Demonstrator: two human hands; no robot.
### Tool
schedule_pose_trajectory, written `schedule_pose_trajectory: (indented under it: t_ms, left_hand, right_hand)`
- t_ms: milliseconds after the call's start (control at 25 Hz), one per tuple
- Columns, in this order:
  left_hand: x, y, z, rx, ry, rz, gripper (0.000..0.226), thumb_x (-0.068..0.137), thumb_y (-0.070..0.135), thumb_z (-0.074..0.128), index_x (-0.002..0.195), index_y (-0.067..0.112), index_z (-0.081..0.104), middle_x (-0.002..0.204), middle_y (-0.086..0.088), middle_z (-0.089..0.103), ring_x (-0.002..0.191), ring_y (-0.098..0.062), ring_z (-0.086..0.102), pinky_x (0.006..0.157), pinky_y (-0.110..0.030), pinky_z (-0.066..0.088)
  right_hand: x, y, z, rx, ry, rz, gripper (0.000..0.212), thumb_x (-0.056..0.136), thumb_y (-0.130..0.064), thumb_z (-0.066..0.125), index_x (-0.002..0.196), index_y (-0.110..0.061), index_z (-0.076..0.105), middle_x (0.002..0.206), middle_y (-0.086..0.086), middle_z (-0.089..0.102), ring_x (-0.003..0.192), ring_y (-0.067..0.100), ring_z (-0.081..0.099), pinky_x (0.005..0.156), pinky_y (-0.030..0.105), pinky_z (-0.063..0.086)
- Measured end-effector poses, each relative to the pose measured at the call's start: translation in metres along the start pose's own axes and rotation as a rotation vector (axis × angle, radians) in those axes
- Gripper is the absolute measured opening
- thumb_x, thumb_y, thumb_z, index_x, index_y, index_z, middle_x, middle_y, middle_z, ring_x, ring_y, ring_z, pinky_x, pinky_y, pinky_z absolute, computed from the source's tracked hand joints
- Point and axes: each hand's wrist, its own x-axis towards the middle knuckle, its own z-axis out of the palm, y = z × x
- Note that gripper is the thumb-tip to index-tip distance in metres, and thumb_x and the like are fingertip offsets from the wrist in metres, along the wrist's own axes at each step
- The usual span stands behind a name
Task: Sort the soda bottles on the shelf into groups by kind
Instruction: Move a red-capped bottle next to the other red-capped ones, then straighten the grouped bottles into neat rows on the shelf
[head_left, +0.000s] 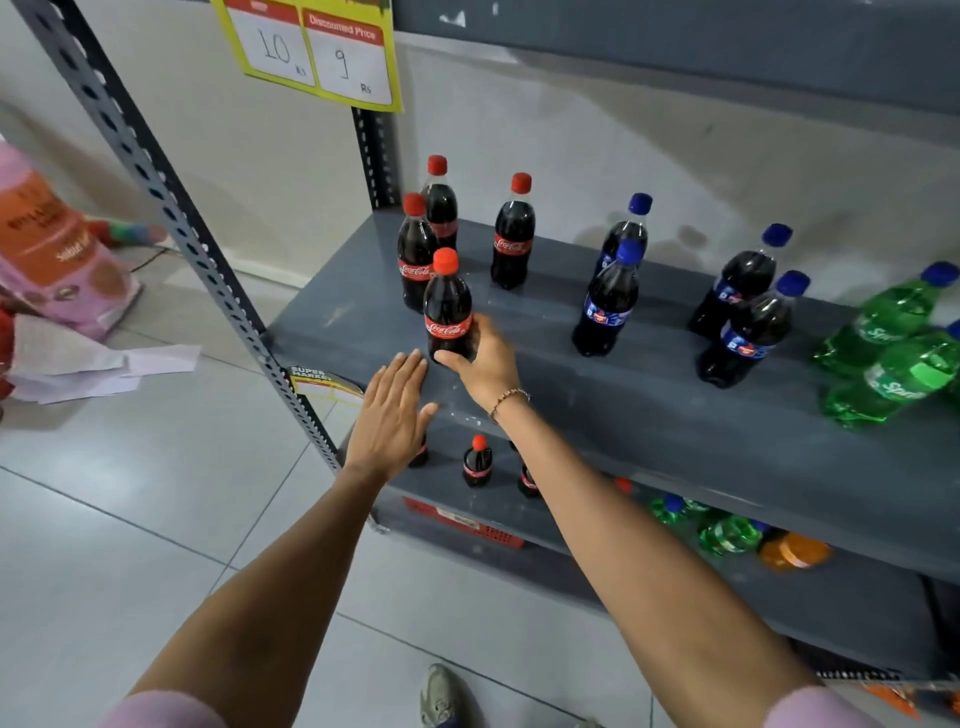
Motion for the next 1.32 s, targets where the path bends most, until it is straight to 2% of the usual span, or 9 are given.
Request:
schedule_pose_trajectory:
  t_ms: [80, 280, 440, 560, 680, 800, 880, 1040, 1320]
  left_hand:
    - [0.0, -0.002, 0.002, -0.017, 0.025, 0.004, 0.068, 0.098, 0.05, 0.014, 0.142, 0.003, 0.034, 0.15, -0.013, 0.033, 0.14, -0.025, 0.022, 0.116, -0.032, 0.003]
    - [0.0, -0.002, 0.008, -0.047, 0.068, 0.012, 0.065, 0.099, 0.048, 0.016, 0.139, 0.003, 0.039, 0.147, -0.014, 0.039, 0.138, -0.025, 0.025, 0.115, -0.035, 0.01]
    - [0.002, -0.01, 0.012, -0.003, 0.076, 0.031, 0.063, 0.098, 0.05, 0.021, 0.137, 0.006, 0.043, 0.144, -0.011, 0.043, 0.135, -0.025, 0.032, 0.111, -0.037, 0.02]
    - [0.013, -0.015, -0.002, -0.029, 0.165, 0.121, 0.053, 0.097, 0.046, 0.03, 0.122, 0.007, 0.056, 0.126, -0.009, 0.058, 0.116, -0.029, 0.052, 0.096, -0.036, 0.035]
    - [0.05, -0.011, -0.025, -0.178, 0.197, -0.148, 0.044, 0.095, 0.046, 0.04, 0.116, 0.009, 0.056, 0.11, -0.009, 0.06, 0.1, -0.03, 0.054, 0.087, -0.037, 0.038]
    - [0.096, -0.021, -0.032, -0.552, 0.089, -0.529, 0.074, 0.081, 0.042, 0.068, 0.138, 0.008, 0.036, 0.136, -0.011, 0.047, 0.125, -0.028, 0.043, 0.105, -0.042, 0.034]
    - [0.115, -0.019, -0.031, -0.731, 0.038, -0.545, 0.09, 0.073, 0.038, 0.077, 0.143, 0.01, 0.028, 0.143, -0.009, 0.042, 0.13, -0.024, 0.04, 0.108, -0.039, 0.033]
    - [0.129, -0.01, -0.027, -0.741, 0.122, -0.548, 0.066, 0.076, 0.027, 0.077, 0.131, 0.012, 0.044, 0.128, -0.007, 0.058, 0.108, -0.017, 0.054, 0.089, -0.024, 0.037]
    - [0.129, -0.006, -0.031, -0.725, 0.169, -0.574, 0.058, 0.08, 0.022, 0.073, 0.131, 0.01, 0.046, 0.125, -0.009, 0.059, 0.094, -0.01, 0.049, 0.085, -0.023, 0.034]
  right_hand:
    - [0.003, 0.006, 0.002, 0.03, 0.024, 0.003, 0.051, 0.068, -0.013, 0.075, 0.114, -0.016, 0.052, 0.116, 0.011, 0.065, 0.108, 0.023, 0.06, 0.098, 0.045, 0.047]
    - [0.005, 0.015, -0.015, 0.067, 0.165, -0.012, 0.049, 0.074, -0.007, 0.068, 0.119, -0.015, 0.052, 0.116, 0.011, 0.064, 0.107, 0.021, 0.059, 0.094, 0.028, 0.044]
    - [0.024, 0.016, -0.022, 0.041, 0.198, -0.014, 0.051, 0.077, -0.004, 0.066, 0.124, -0.01, 0.048, 0.12, 0.014, 0.061, 0.112, 0.025, 0.056, 0.098, 0.03, 0.042]
    - [0.036, 0.014, -0.023, 0.04, 0.22, 0.028, 0.056, 0.079, -0.004, 0.064, 0.13, -0.011, 0.043, 0.126, 0.014, 0.058, 0.117, 0.026, 0.053, 0.104, 0.036, 0.04]
    - [0.042, 0.018, -0.025, 0.024, 0.185, 0.037, 0.059, 0.081, -0.008, 0.063, 0.134, -0.013, 0.038, 0.131, 0.014, 0.053, 0.122, 0.027, 0.049, 0.107, 0.042, 0.038]
    - [0.039, 0.02, -0.023, 0.026, 0.202, 0.052, 0.062, 0.08, -0.009, 0.065, 0.135, -0.013, 0.036, 0.133, 0.014, 0.049, 0.123, 0.026, 0.047, 0.107, 0.04, 0.038]
    - [0.039, 0.021, -0.021, 0.049, 0.241, 0.059, 0.062, 0.077, -0.008, 0.068, 0.132, -0.011, 0.04, 0.131, 0.015, 0.051, 0.12, 0.026, 0.049, 0.104, 0.036, 0.04]
    - [0.039, 0.019, -0.017, 0.058, 0.298, 0.067, 0.052, 0.076, -0.006, 0.069, 0.124, -0.006, 0.047, 0.123, 0.015, 0.056, 0.114, 0.026, 0.053, 0.093, 0.026, 0.039]
    - [0.043, 0.021, -0.013, 0.03, 0.345, 0.055, 0.052, 0.074, -0.008, 0.071, 0.122, -0.005, 0.05, 0.118, 0.017, 0.058, 0.112, 0.028, 0.054, 0.093, 0.027, 0.039]
